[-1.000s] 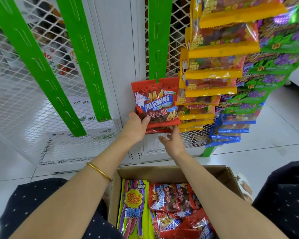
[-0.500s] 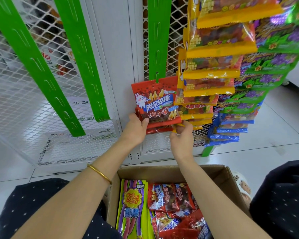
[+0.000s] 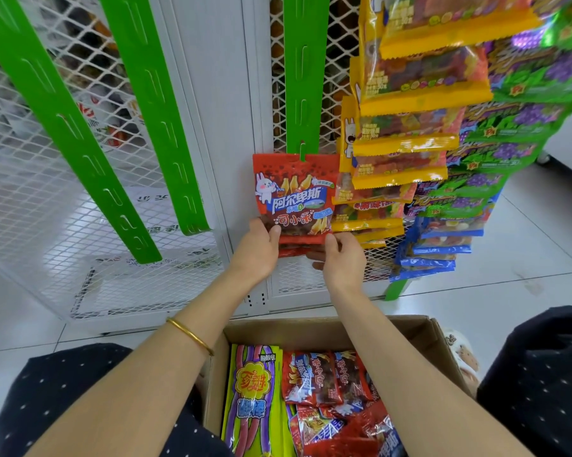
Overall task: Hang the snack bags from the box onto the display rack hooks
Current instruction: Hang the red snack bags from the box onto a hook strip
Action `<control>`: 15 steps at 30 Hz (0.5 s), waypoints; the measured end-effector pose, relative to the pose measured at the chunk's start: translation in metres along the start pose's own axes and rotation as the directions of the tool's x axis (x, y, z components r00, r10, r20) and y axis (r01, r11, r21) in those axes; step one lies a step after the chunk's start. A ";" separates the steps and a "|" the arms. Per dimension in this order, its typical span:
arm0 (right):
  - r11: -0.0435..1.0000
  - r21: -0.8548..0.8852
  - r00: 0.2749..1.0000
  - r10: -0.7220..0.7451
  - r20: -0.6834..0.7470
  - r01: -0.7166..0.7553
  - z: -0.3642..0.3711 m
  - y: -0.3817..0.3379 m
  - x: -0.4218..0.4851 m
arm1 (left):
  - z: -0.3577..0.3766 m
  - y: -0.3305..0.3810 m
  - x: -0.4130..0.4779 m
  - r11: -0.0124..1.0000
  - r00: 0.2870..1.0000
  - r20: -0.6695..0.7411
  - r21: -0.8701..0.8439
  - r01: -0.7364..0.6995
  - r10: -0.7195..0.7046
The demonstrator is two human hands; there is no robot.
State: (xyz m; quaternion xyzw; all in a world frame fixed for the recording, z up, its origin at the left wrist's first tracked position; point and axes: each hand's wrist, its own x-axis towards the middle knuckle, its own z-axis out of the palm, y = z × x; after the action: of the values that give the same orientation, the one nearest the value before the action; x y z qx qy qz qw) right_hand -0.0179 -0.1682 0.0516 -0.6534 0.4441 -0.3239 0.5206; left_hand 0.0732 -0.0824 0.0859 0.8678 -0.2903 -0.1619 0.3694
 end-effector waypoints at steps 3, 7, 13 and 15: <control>0.998 -0.060 1.000 0.008 0.004 -0.008 0.003 0.000 0.002 | 0.000 -0.001 0.001 1.000 1.000 -0.002 0.023 -0.004 0.004; 0.993 -0.121 1.000 0.007 0.003 -0.007 0.007 0.004 0.008 | 0.002 -0.003 0.001 1.000 1.000 0.005 0.004 -0.011 0.011; 0.998 -0.067 1.000 -0.009 -0.002 0.009 0.004 0.002 0.002 | 0.002 -0.006 0.000 1.000 1.000 0.020 0.010 -0.005 0.005; 0.999 -0.051 1.000 -0.002 0.025 0.003 -0.002 0.005 -0.001 | 0.002 -0.009 -0.003 1.000 1.000 0.028 0.011 0.008 -0.008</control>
State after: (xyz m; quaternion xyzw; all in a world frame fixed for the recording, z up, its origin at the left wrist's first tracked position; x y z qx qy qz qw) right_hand -0.0207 -0.1685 0.0476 -0.6711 0.4449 -0.3048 0.5087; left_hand 0.0738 -0.0765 0.0784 0.8686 -0.2926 -0.1739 0.3600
